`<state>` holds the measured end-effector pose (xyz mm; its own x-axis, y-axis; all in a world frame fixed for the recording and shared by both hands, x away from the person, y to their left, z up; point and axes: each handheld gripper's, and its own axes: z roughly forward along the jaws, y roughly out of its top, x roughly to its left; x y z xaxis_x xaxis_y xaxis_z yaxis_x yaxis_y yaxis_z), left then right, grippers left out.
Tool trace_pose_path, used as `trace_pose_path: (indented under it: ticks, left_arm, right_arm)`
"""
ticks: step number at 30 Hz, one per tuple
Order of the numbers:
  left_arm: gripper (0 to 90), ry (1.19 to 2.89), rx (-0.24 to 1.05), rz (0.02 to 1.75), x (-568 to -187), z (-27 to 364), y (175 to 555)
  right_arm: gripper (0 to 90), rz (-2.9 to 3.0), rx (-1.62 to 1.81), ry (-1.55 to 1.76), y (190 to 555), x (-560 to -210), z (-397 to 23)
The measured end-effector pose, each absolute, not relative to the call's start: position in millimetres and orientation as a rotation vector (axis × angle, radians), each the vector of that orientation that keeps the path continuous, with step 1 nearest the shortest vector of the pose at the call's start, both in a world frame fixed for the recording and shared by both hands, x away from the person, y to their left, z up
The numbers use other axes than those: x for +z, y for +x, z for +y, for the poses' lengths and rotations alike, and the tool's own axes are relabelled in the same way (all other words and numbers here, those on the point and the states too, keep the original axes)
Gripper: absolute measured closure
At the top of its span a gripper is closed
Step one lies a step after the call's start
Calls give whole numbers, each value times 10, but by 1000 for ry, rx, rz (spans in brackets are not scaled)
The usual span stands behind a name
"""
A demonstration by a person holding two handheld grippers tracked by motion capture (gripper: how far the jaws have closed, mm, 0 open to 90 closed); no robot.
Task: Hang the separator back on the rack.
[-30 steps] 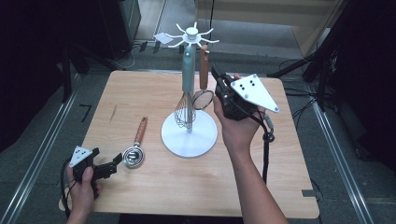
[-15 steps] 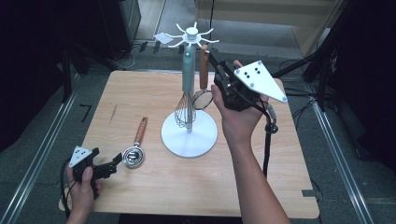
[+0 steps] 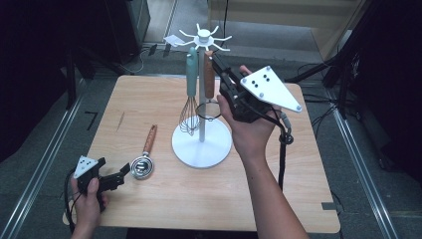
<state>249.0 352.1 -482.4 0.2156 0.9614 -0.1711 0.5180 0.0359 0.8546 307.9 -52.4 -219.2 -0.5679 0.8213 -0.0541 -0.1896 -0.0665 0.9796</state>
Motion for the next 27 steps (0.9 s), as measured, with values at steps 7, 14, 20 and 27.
trace_pose_path:
  ticks: [7,14,20,27]
  left_arm:
    - [16,1604,633,1426,-4824,3527,2492]
    - [16,1602,634,1428,-4824,3527,2491]
    - [16,1605,631,1426,-4823,3528,2490]
    - [16,1591,625,1427,-4822,3533,2487]
  right_arm:
    - [900,1499,1725,671,3045,-2193,-415]
    - [900,1511,1688,656,3037,-2217,-407]
    - [900,1505,1655,719,3130,-2281,-495]
    - [900,1494,1634,790,3258,-2306,-568]
